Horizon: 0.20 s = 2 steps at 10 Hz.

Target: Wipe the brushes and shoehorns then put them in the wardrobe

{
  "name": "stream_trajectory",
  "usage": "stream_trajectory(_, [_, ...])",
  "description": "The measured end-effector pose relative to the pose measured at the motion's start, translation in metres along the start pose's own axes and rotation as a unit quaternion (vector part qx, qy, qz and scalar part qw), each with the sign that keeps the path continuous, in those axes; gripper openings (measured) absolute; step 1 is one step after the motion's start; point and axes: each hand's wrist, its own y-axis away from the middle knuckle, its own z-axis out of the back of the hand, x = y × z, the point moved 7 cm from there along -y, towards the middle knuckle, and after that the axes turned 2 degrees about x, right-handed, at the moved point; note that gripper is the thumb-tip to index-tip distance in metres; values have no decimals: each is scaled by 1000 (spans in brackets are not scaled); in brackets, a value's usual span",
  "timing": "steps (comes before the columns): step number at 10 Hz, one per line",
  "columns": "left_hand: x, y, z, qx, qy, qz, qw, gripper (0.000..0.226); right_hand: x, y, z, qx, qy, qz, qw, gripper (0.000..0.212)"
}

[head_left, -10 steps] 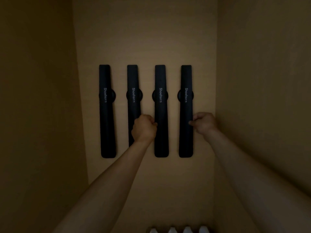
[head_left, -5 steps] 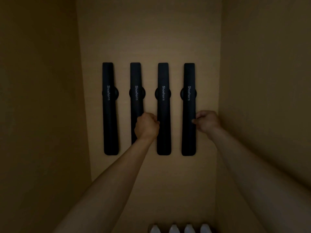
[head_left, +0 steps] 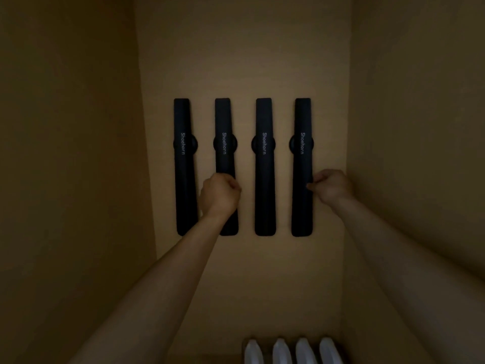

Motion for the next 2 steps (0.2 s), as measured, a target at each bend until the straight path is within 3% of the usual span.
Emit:
stream_trajectory(1, [4,5,15,-8,-23,-5,1000,9,9,18,7,8,46,-3,999,16])
stream_trajectory(2, [10,8,26,-6,-11,-1,1000,8,17,38,13,3,68,-13,998,21])
